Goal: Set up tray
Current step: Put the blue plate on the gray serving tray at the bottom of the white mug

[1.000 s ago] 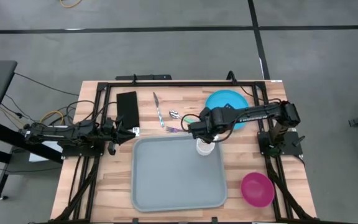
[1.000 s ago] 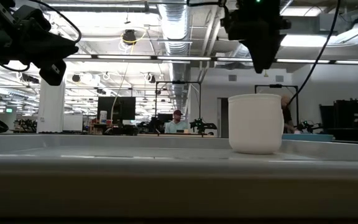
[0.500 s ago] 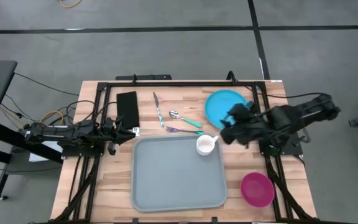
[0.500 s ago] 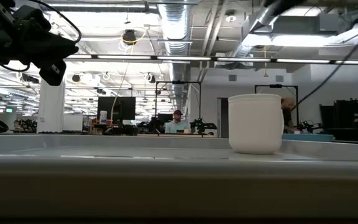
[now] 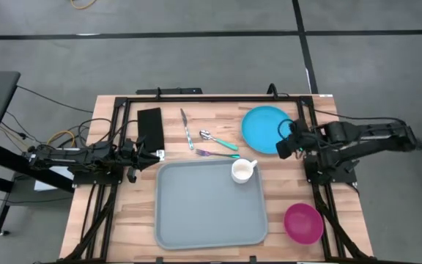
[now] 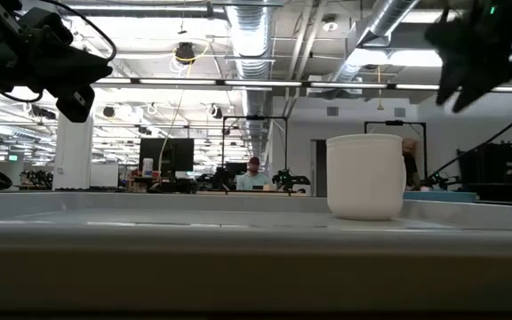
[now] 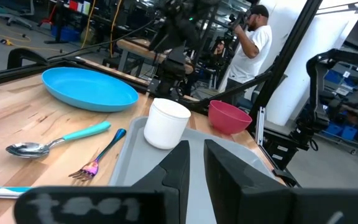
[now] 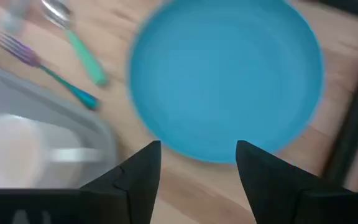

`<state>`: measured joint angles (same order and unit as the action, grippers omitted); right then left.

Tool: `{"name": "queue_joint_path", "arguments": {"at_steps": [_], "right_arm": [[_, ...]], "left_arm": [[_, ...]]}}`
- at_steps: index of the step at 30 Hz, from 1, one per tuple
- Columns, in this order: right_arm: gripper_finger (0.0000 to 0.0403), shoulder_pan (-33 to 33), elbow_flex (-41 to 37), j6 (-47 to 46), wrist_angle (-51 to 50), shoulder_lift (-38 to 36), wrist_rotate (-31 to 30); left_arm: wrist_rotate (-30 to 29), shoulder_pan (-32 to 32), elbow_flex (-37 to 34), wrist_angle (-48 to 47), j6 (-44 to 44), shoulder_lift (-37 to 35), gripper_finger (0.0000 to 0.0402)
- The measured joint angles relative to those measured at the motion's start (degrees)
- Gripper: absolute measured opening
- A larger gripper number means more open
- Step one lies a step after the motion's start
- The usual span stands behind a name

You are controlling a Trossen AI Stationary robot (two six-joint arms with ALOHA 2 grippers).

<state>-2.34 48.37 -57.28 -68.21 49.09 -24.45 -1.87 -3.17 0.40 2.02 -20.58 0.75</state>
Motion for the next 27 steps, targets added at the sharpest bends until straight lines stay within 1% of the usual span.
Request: {"name": "queue_joint_path", "arguments": {"at_steps": [2,7,12,16,19,22,27], "right_arm": [[0.0197,5.14,-1.22,6.47,-0.10,0.17,3.95],[0.0191,16.87,-1.89,26.15,2.02,2.64,13.92],[0.0184,23.89,-1.89,40.95,4.65,5.91,21.09],[0.0180,26.37,-1.87,50.54,5.29,8.96,22.88],[0.0180,26.32,-1.87,58.06,5.36,11.64,24.60],[0.0180,25.19,-1.87,64.35,5.34,14.62,24.67],[0.0176,23.20,-1.87,69.53,7.33,18.94,24.68]], "left_arm": [[0.00,0.01,0.01,0.02,0.00,0.00,0.0036],[0.00,0.00,-0.01,0.01,0.00,0.00,0.0036],[0.00,0.00,0.01,0.00,0.00,0.00,0.0036],[0.00,0.01,-0.01,0.00,0.00,-0.01,0.0036],[-0.02,0.01,-0.01,0.00,0.00,-0.02,0.0036],[-0.02,0.01,0.01,0.01,0.00,0.00,0.0036],[0.00,0.00,0.01,0.02,0.00,-0.02,0.0036]]}}
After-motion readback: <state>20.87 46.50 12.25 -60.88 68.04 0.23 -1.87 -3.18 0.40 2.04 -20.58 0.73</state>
